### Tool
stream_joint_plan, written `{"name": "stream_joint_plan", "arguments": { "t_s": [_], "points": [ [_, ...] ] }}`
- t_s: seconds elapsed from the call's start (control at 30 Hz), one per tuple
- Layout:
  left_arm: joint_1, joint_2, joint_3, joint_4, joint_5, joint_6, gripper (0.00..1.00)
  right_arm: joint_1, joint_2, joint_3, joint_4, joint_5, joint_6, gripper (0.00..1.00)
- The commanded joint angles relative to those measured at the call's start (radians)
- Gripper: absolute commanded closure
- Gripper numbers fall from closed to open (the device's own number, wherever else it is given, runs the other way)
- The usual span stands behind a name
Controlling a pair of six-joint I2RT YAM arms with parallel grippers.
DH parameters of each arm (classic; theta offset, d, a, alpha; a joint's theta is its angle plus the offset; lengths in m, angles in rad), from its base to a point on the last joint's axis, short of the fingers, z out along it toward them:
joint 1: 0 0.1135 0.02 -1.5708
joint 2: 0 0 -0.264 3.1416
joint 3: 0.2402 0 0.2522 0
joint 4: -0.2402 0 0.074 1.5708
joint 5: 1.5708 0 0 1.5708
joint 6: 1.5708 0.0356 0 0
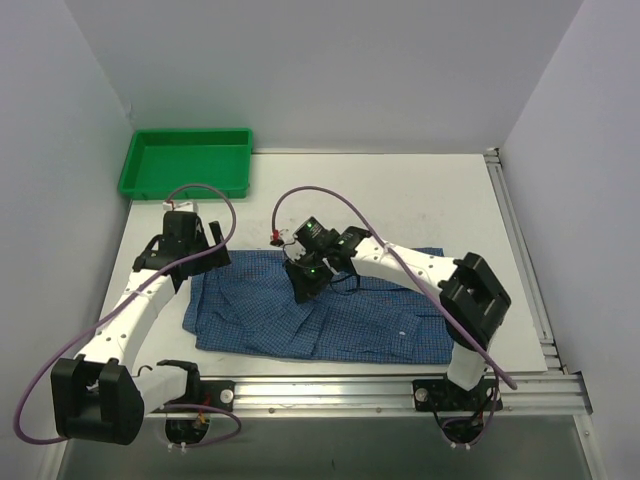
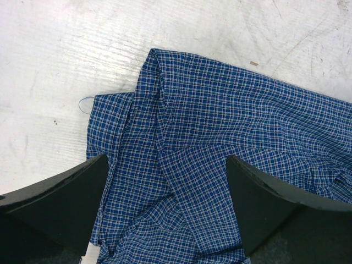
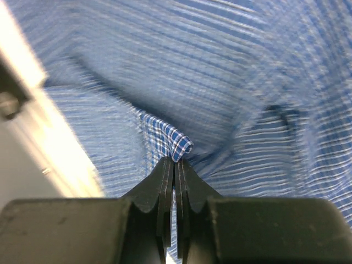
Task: Fold and stack the long sleeve shirts
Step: Fold the shirt
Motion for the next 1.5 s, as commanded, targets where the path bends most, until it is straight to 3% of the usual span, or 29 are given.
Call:
{"name": "stream_joint_plan", "arguments": {
  "t_s": [0.0,0.43,0.63,0.77,0.97,1.1,1.27,1.47],
  "points": [
    [-0.002,0.003,0.013,0.037,0.013,0.012,0.03,0.067,-0.134,0.058,-0.059,-0.050,0.001,1.00],
    [0.008,-0.008,0.004,0.043,0.030,0.008,0.03,0.311,-0.156,0.316,-0.099,-0.152,0.047,1.00],
    [0.008,-0.006,-0.002,0.057,0.073,0.014,0.02,0.373,-0.118,0.442,-0.109,-0.178,0.047,1.00],
    [0.008,-0.003,-0.005,0.060,0.085,0.021,0.03,0.367,-0.110,0.471,-0.117,-0.112,0.053,1.00],
    [0.007,-0.011,-0.015,0.069,0.102,0.029,0.03,0.235,-0.186,0.378,-0.119,0.095,0.154,1.00],
    [0.004,-0.005,-0.015,0.080,0.147,0.037,0.03,0.037,-0.304,0.243,-0.119,0.244,0.244,1.00],
    [-0.004,0.020,-0.018,0.098,0.228,0.054,0.03,-0.159,-0.396,0.027,-0.117,0.273,0.378,1.00],
    [-0.033,0.053,-0.018,0.108,0.305,0.067,0.03,-0.264,-0.439,-0.168,-0.117,0.307,0.415,1.00]
  ]
}}
